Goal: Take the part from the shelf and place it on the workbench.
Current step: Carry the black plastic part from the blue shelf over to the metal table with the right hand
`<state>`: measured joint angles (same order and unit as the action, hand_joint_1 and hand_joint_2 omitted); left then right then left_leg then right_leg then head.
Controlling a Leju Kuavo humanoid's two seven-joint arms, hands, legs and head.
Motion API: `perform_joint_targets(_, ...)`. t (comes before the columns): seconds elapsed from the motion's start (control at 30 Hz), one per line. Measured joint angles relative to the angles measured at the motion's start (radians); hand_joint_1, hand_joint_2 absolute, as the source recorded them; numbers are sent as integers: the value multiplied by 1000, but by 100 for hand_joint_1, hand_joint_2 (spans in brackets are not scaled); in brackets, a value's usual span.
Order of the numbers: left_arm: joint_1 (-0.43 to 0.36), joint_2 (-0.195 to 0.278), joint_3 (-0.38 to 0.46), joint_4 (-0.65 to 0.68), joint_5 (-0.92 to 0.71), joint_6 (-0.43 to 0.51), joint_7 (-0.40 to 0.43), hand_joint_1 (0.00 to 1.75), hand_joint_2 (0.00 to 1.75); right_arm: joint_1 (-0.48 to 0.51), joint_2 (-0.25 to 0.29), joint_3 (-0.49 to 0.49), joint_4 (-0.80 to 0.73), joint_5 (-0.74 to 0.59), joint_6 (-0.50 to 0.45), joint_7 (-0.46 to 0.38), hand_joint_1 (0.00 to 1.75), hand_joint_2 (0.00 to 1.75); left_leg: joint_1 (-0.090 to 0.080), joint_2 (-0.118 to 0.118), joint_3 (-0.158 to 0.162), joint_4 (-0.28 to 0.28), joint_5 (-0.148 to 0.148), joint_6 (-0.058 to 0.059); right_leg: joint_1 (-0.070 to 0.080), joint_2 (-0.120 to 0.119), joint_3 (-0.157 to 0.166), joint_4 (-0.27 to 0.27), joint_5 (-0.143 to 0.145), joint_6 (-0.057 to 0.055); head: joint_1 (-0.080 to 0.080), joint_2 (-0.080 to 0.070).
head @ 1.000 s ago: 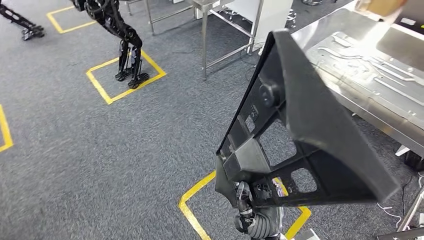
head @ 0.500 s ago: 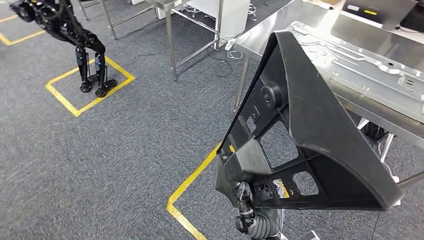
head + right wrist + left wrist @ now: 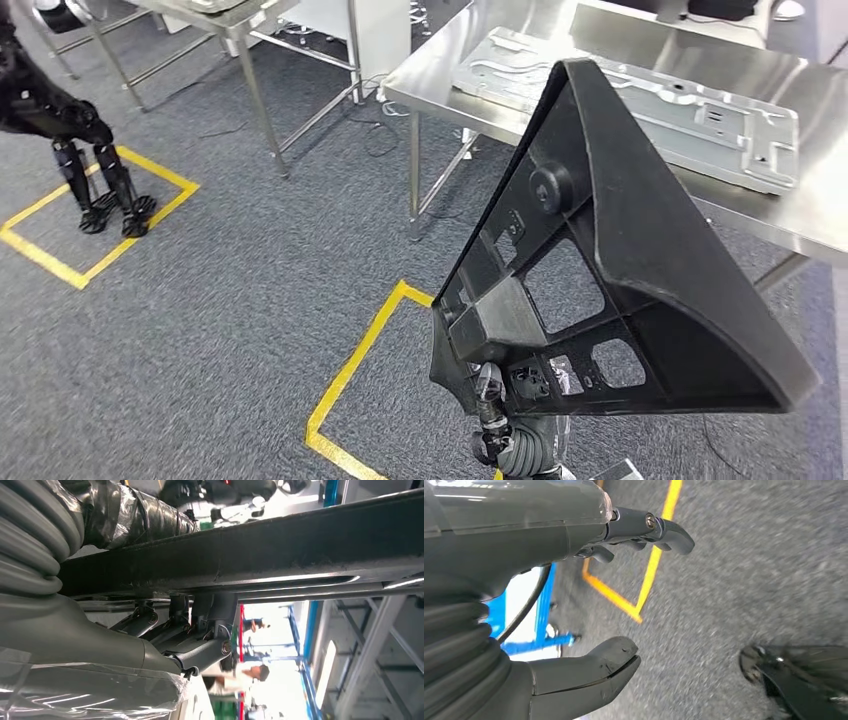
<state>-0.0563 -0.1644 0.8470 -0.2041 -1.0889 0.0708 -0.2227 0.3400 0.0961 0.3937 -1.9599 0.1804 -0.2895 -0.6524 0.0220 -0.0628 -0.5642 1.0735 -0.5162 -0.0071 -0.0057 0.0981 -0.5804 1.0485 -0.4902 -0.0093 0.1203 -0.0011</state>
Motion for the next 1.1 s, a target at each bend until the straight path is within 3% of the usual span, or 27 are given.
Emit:
perform_joint_targets(0.03, -1, 0, 2, 0, 0, 0, 0, 0, 175, 0, -1, 0, 0, 0, 0, 0, 175, 175, 0, -16, 6, -18, 0, 4, 0, 10, -6, 4, 0, 6, 0, 0)
perform_joint_targets(0.07, -2, 0, 4, 0, 0, 0, -1, 0, 175, -1, -1, 0, 0, 0, 0, 0, 175, 175, -2, -17, 7, -20, -1, 9, -2, 21, -11, 5, 2, 13, 0, 0)
perform_joint_targets(0.13, -5, -1, 6, 0, 0, -1, 0, 0, 175, 0, -3, 1, 0, -1, -2, 0, 175, 175, -2, 7, 10, -28, 5, 22, -4, 30, -16, 4, 5, 24, 0, 0)
perform_joint_targets(0.2, -4, -2, 8, 0, 1, -3, -1, 0, 175, -1, -4, 2, 0, 1, -7, 2, 175, 175, 2, 33, 15, -41, 12, 37, -2, -16, -34, 40, -19, 33, 1, 0)
perform_joint_targets(0.27, -2, -2, 10, 0, 1, -4, -1, 0, 175, -1, -6, 4, 1, 10, -16, 11, 175, 175, 1, 60, 16, -45, 12, 44, -3, -73, -88, 148, -76, 42, 2, 0)
perform_joint_targets(0.33, 0, -2, 12, 0, 1, -5, -1, 0, 175, -2, -9, 8, 3, 20, -27, 20, 175, 175, -1, 89, 17, -45, 9, 45, -7, -90, -140, 247, -108, 49, 2, 0)
perform_joint_targets(0.37, 0, -2, 13, 0, 1, -5, -1, 0, 175, -2, -11, 9, 4, 22, -32, 22, 175, 175, -1, 103, 19, -45, 7, 44, -8, -94, -143, 251, -98, 50, 2, 0)
perform_joint_targets(0.43, -1, -2, 14, 0, 1, -5, -1, 0, 175, -2, -13, 12, 4, 24, -39, 22, 175, 175, -1, 126, 26, -45, 2, 41, -7, -111, -88, 148, -33, 45, 2, 0)
perform_joint_targets(0.5, -3, -4, 16, 0, 0, -4, -1, 0, 175, -4, -15, 14, 4, 24, -44, 25, 175, 175, -4, 144, 35, -46, -5, 34, 3, -148, -23, 25, 10, 32, 2, 0)
perform_joint_targets(0.57, -5, -5, 17, 0, -4, -3, -1, 0, 175, -5, -16, 17, 4, 24, -47, 29, 175, 175, -7, 161, 41, -48, -8, 24, 13, -160, -7, -12, 12, 21, 2, 0)
perform_joint_targets(0.63, -7, -6, 17, 0, -8, -3, -1, 0, 175, -5, -18, 18, 4, 23, -50, 34, 175, 175, -8, 174, 49, -53, -12, 13, 11, -137, -7, -20, 17, 10, 2, 0)
perform_joint_targets(0.7, -9, -6, 18, 0, -11, -3, -1, 0, 175, -5, -19, 20, 4, 22, -52, 37, 175, 175, -7, 140, 40, -22, -37, 4, 2, -117, 3, -37, 24, -2, 1, 0)
perform_joint_targets(0.77, -7, -6, 18, 0, -14, -5, -1, 0, 175, -7, -20, 23, 5, 22, -53, 38, 175, 175, -6, 87, -11, 86, -93, -2, -1, -98, 8, -44, 27, -10, 1, 0)
perform_joint_targets(0.83, -5, -6, 18, 0, -17, -7, -1, 0, 175, -9, -21, 25, 7, 22, -53, 40, 175, 175, -5, 72, -74, 202, -132, -5, 1, -74, 8, -42, 26, -13, 1, 0)
perform_joint_targets(0.87, -3, -6, 18, 0, -17, -8, -1, 0, 175, -10, -21, 25, 8, 22, -53, 41, 175, 175, -5, 71, -89, 220, -123, -6, 1, -59, 9, -39, 25, -13, 1, 0)
perform_joint_targets(0.93, -2, -5, 19, 0, -18, -9, -1, 0, 175, -11, -21, 26, 10, 21, -53, 41, 175, 175, -4, 63, -64, 137, -51, -5, 1, -30, 10, -30, 20, -10, 1, 0)
perform_joint_targets(1.0, -2, -4, 19, 0, -18, -10, -1, 0, 175, -13, -21, 26, 11, 21, -53, 41, 175, 175, -1, 19, -16, 16, 5, 2, -1, -5, 6, -16, 11, -1, 1, 0)
perform_joint_targets(1.07, -4, -3, 20, 0, -18, -12, -1, 0, 175, -15, -22, 27, 12, 21, -53, 41, 175, 175, -2, -10, 2, -28, 11, 11, -2, 14, -3, -8, 8, 10, 1, 0)
perform_joint_targets(1.1, -6, -3, 20, 0, -18, -12, -1, 0, 175, -15, -23, 27, 13, 21, -53, 42, 175, 175, -4, -4, 3, -31, 12, 16, -3, 24, -7, -8, 10, 17, 1, 0)
